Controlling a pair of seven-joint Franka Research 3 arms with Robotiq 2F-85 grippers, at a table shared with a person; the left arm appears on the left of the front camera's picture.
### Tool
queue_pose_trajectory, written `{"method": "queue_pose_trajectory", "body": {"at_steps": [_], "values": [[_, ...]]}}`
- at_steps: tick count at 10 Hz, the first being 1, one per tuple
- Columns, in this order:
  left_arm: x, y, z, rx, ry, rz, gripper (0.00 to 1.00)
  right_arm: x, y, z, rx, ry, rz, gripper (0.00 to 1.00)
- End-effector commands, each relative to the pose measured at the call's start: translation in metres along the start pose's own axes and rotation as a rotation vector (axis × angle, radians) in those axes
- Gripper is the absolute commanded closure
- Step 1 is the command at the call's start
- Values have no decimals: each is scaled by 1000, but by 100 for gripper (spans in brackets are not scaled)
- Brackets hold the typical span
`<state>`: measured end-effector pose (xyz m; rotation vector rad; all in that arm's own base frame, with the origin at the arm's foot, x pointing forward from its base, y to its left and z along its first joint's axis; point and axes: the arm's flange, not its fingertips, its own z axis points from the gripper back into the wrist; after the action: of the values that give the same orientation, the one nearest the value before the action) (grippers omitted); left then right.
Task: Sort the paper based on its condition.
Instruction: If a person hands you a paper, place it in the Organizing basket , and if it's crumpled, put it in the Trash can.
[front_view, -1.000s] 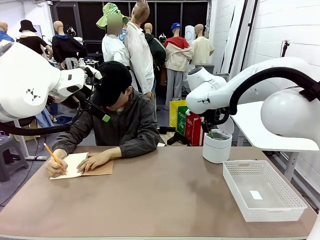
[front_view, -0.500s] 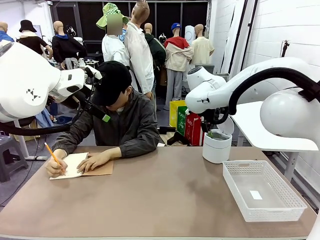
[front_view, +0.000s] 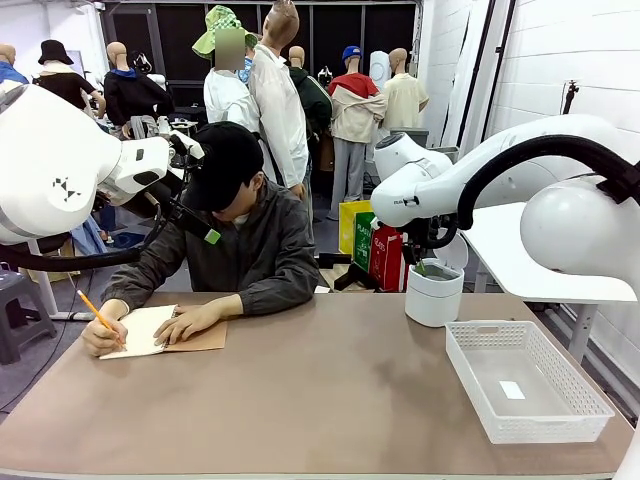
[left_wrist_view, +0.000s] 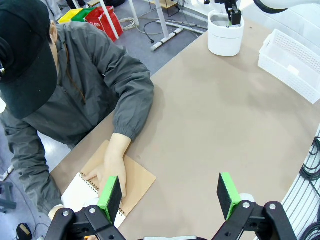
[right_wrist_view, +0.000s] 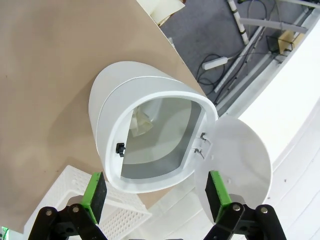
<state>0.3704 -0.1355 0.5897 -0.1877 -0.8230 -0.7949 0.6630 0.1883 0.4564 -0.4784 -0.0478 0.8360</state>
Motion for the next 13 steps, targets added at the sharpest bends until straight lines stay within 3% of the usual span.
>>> {"method": "queue_pose_trajectory", "body": {"at_steps": [1, 2, 4, 7, 10, 13], "values": [[0, 0, 0, 5, 2, 14, 0, -1, 0, -6, -5, -14, 6, 0], [0, 0, 0, 5, 2, 14, 0, 0, 0, 0, 0, 0, 0, 0], [0, 0, 0, 5, 2, 14, 0, -32, 14, 24, 80, -196, -56, 0], [0, 0, 0, 5, 2, 14, 0, -41, 44, 59, 183, -402, 49, 0], [0, 0, 0, 5, 2, 14, 0, -82, 88, 85, 191, -576, 137, 0], [0, 0, 0, 5, 2, 14, 0, -111, 108, 81, 245, -749, 253, 0]]}}
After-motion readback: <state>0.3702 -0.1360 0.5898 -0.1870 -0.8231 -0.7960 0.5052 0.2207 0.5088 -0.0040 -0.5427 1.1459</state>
